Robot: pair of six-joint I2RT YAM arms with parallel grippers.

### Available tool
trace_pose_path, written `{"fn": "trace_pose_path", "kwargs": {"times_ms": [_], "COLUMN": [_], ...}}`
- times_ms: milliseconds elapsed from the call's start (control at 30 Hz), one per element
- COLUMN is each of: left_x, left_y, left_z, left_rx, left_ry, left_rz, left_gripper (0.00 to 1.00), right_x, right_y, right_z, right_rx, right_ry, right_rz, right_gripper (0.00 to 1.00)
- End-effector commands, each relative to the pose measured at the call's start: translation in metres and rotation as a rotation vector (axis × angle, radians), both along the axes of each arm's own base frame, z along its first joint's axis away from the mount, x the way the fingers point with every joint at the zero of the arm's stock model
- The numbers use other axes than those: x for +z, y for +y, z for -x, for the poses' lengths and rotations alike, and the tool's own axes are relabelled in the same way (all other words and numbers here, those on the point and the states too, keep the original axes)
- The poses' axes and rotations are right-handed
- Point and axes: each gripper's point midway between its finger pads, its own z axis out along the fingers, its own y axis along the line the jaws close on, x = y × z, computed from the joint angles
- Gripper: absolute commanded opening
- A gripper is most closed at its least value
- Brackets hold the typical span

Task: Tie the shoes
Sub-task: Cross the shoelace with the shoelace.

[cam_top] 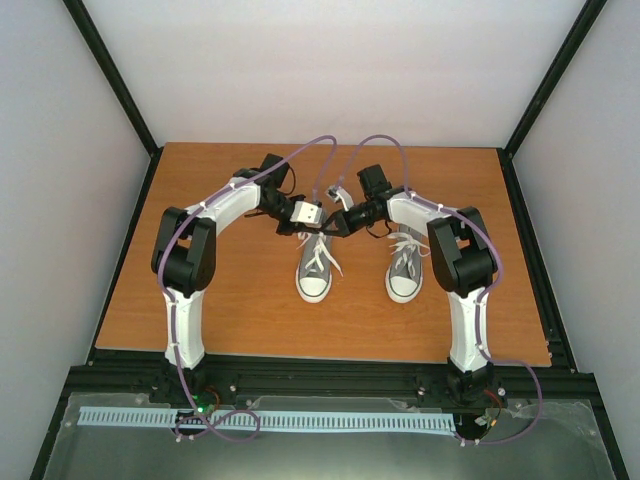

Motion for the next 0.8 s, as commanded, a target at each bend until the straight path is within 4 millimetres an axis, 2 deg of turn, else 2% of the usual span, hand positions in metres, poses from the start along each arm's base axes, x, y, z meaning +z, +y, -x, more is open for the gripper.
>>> {"fn": "trace_pose_path", "kwargs": {"times_ms": [0,67,633,667,767], "left_x": [0.017,0.018,0.016,0.017,0.021], "left_y": [-0.003,-0.003,0.003,0.004,0.008], "left_z": [-0.002,-0.004,0.001,0.003,0.005], "left_rx": [-0.031,-0.021,-0.025,-0.03,-0.03], "left_ry": [-0.068,-0.074,-0.069,-0.06,-0.041], "left_rz": [0.032,0.027,-0.004,-0.008,-0.023], "left_gripper": [0.05,0.01,0.01,0.05,0.28], "right_x": [0.027,0.027,0.026,0.026,0.024], "right_y": [-0.001,-0.003,-0.016,-0.016,-0.016], "right_z": [-0.007,-0.008,-0.011,-0.011,-0.009], "right_rx": [-0.012,-0.016,-0.054,-0.053,-0.05], "right_ry": [-0.075,-0.075,-0.081,-0.08,-0.07], "right_rz": [-0.024,-0.02,0.002,0.002,-0.002], "right_gripper": [0.03,0.03,0.03,0.03,0.03]}}
